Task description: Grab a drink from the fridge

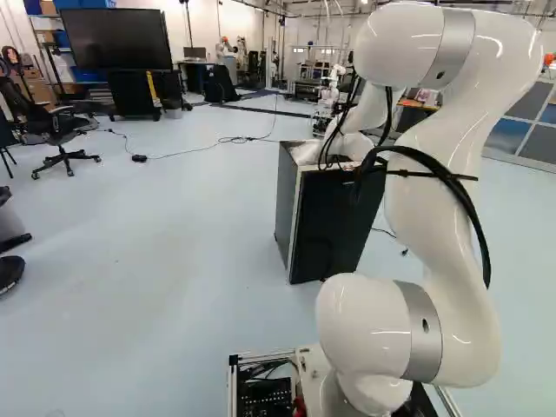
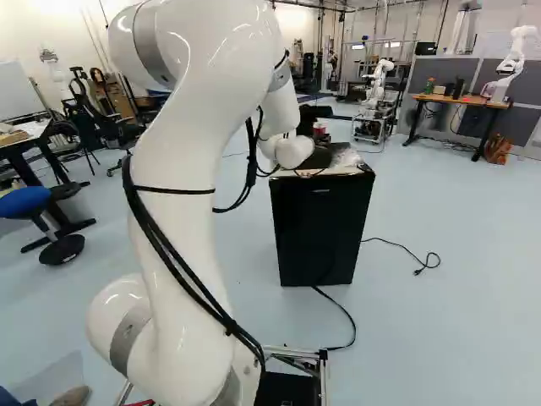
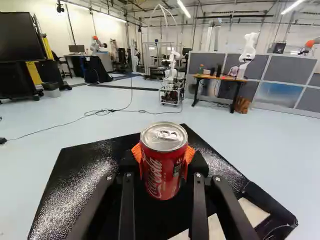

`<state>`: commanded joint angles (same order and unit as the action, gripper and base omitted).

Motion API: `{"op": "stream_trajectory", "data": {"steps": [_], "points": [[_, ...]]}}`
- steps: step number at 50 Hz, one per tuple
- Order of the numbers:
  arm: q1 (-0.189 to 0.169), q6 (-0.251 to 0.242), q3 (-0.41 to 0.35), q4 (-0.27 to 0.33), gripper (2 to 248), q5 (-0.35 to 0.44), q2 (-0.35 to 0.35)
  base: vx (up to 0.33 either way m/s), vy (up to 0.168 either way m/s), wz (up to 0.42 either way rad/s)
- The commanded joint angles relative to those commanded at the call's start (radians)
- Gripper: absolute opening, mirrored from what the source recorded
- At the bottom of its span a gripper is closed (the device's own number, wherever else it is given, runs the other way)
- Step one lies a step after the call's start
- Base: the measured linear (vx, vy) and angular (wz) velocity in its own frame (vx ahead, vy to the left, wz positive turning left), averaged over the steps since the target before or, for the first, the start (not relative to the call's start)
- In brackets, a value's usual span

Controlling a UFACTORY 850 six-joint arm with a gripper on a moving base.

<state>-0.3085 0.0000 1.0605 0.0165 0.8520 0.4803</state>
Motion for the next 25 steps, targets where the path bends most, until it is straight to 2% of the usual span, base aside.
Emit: {"op": "stream_trajectory", "data": {"steps": [25], "points": [[0.048,0.000,-0.152,-0.003,98,0.003,-0.118,0.000,0.000,0.000]]}}
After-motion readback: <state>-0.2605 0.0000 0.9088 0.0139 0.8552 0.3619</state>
